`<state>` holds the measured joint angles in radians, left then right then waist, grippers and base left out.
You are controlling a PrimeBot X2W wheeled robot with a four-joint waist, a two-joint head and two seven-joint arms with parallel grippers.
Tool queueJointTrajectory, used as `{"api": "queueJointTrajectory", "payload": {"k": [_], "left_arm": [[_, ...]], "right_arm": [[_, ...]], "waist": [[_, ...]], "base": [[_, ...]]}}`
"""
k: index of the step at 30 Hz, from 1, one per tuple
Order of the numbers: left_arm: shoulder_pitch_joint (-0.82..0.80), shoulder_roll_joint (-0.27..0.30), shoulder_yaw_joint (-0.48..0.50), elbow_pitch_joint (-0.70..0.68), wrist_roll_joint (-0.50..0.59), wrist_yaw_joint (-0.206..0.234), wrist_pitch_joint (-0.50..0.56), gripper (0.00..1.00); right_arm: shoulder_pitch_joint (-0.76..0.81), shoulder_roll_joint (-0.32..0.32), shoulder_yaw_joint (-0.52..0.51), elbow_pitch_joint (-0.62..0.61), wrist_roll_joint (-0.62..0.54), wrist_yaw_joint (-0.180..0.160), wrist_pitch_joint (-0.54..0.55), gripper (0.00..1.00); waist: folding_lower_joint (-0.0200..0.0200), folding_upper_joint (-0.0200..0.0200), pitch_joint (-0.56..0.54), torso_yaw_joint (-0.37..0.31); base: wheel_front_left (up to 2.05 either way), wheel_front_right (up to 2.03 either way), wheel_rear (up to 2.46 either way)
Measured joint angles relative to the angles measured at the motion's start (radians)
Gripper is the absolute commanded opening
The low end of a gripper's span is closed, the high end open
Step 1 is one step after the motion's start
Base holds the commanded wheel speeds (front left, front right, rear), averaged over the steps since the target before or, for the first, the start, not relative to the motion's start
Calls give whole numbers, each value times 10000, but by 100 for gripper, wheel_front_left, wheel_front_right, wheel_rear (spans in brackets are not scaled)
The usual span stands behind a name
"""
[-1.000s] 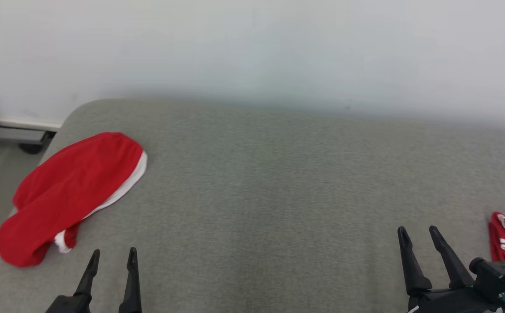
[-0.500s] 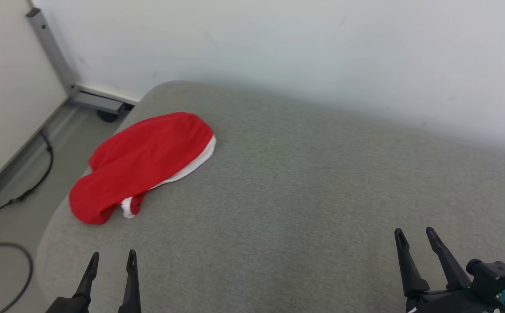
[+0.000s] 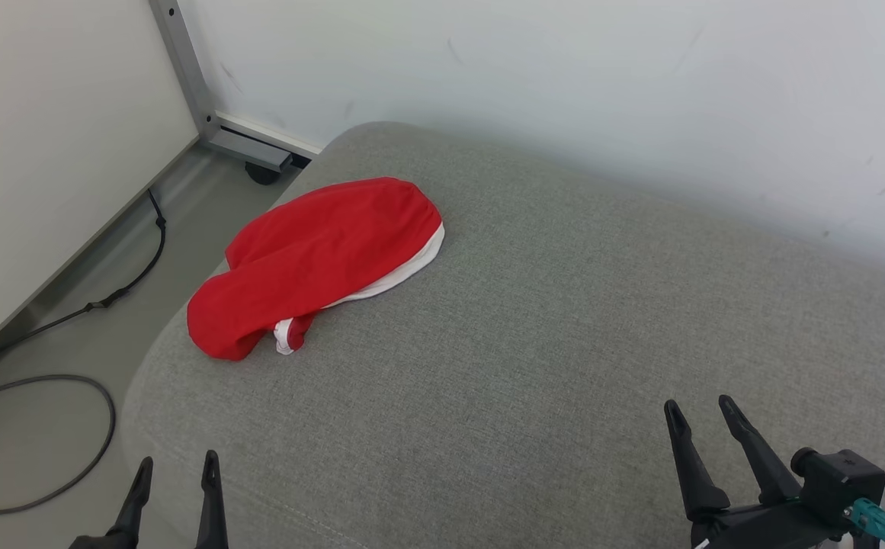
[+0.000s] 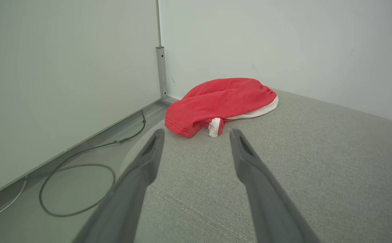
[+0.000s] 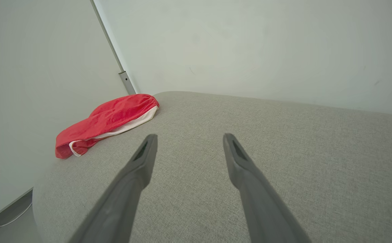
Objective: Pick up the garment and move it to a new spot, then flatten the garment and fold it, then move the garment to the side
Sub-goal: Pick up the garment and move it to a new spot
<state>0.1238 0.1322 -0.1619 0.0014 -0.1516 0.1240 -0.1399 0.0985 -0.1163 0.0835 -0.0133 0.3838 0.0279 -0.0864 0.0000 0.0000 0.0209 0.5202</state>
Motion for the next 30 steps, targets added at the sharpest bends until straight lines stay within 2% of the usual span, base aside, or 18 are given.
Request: {"api": "queueJointTrajectory", "payload": {"k": [5,8,19,24,30], "left_arm": [[-51,-38,-42,107,-244,-46,449,100],[-535,-36,-128,483,-644,-401,974,100],[-4614,33,-98,2518,-1402,-1158,3743,100],[-5935,73,284,3405,-1875,-1149,4832,100],[-6723,130,698,4383,-2002,-846,5724,100]], "right_arm": [[13,-100,-15,-171,-121,0,86,100],[63,-272,-56,-410,-194,0,182,100],[138,-1166,-186,-1816,-709,2,901,100],[115,-1611,-178,-2548,-1009,86,1360,100],[-46,-1954,-267,-3373,-1103,136,1812,100]], "waist": [[-1,0,143,3],[0,0,302,-3],[1,1,1409,-89],[2,2,2050,-319],[2,1,2819,-792]], "base": [[0,0,0],[0,0,0],[0,0,0],[0,0,0],[0,0,0]]}}
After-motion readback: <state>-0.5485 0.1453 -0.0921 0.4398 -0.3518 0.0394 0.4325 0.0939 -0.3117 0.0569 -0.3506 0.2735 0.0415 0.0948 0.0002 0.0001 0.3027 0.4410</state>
